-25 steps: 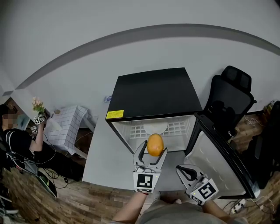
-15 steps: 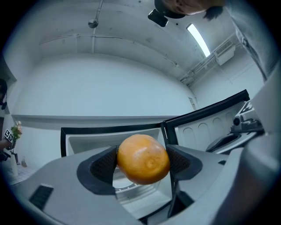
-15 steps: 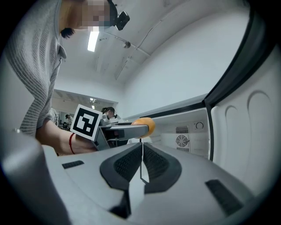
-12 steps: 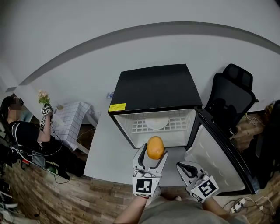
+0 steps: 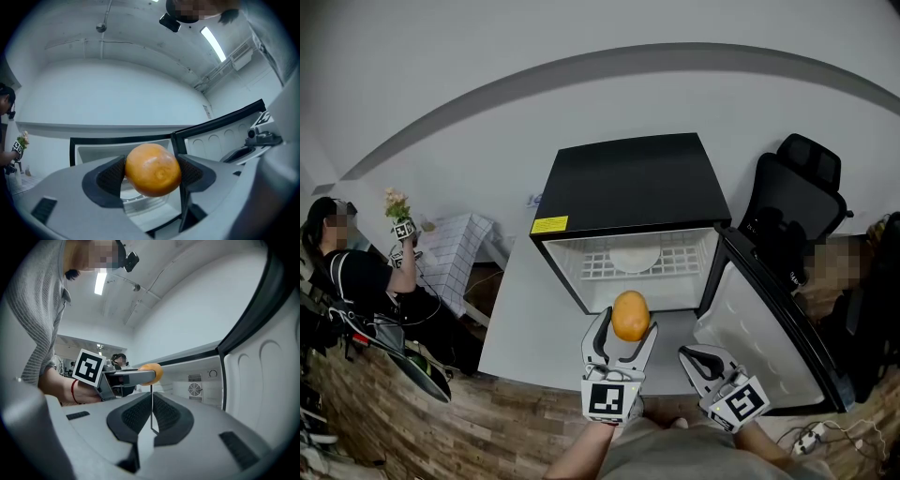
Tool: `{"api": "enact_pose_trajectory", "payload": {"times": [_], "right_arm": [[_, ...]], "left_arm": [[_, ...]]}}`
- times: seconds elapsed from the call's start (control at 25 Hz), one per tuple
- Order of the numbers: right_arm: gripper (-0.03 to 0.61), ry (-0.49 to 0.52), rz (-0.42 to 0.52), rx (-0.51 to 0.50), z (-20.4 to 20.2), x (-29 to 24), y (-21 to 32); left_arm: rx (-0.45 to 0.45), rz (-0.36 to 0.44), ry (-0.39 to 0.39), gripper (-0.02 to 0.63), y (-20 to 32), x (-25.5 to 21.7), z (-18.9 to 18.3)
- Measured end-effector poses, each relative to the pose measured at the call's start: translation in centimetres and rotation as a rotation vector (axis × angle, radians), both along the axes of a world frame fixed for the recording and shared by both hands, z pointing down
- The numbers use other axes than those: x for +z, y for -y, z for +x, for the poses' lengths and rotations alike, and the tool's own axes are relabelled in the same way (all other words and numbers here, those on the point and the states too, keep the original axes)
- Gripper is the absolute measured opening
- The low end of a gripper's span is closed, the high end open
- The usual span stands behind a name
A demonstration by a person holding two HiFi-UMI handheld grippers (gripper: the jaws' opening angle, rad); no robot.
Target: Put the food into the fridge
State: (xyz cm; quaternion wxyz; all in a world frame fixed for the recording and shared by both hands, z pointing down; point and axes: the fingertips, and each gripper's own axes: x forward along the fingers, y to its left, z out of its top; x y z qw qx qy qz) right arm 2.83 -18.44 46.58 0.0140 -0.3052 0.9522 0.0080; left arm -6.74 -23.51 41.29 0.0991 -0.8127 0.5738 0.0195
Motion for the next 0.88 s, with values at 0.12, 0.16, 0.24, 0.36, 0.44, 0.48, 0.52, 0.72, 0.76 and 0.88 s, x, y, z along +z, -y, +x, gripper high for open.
{"api": "enact_pose_trajectory", "payload": {"times": [0.12, 0.16, 0.24, 0.36, 0.44, 0.48, 0.52, 0.72, 0.76, 0.88], "right_arm": [[0.014, 0.001, 0.000, -0.004, 0.02, 0.04, -0.13], [0.014, 0.001, -0.001, -0.004, 0.02, 0.05, -0.12], [0.012, -0.001, -0.001, -0.005, 0.01, 0.04, -0.10], [0.012, -0.012, 0.000, -0.008, -0.01, 0.13, -0.08], [0.012, -0.024, 0.003, -0.009, -0.06, 0.25, -0.08], [0.012, -0.030, 0.006, -0.010, -0.11, 0.30, -0.09], [0.012, -0.036, 0.010, -0.010, -0.15, 0.32, -0.09], [0.012, -0.058, 0.021, -0.016, -0.30, 0.23, -0.20], [0.012, -0.060, 0.022, -0.015, -0.27, 0.31, -0.20], [0.012, -0.052, 0.027, -0.025, -0.49, -0.05, -0.19]], "left_arm": [[-0.001, 0.002, 0.006, 0.365, -0.05, 0.05, 0.06], [-0.003, 0.001, 0.005, 0.365, -0.06, 0.05, 0.03], [-0.006, -0.002, 0.002, 0.365, -0.06, 0.02, -0.06], [-0.005, 0.005, 0.010, 0.365, -0.02, -0.13, -0.09], [-0.006, 0.008, 0.005, 0.365, 0.00, -0.25, -0.10], [-0.006, 0.009, 0.002, 0.365, 0.00, -0.29, -0.12], [-0.007, 0.008, -0.001, 0.365, 0.00, -0.30, -0.15], [-0.011, 0.000, 0.000, 0.365, -0.02, -0.24, -0.35], [-0.011, 0.001, 0.000, 0.365, -0.01, -0.25, -0.38], [-0.012, 0.002, -0.002, 0.365, 0.07, -0.24, -0.42]]}}
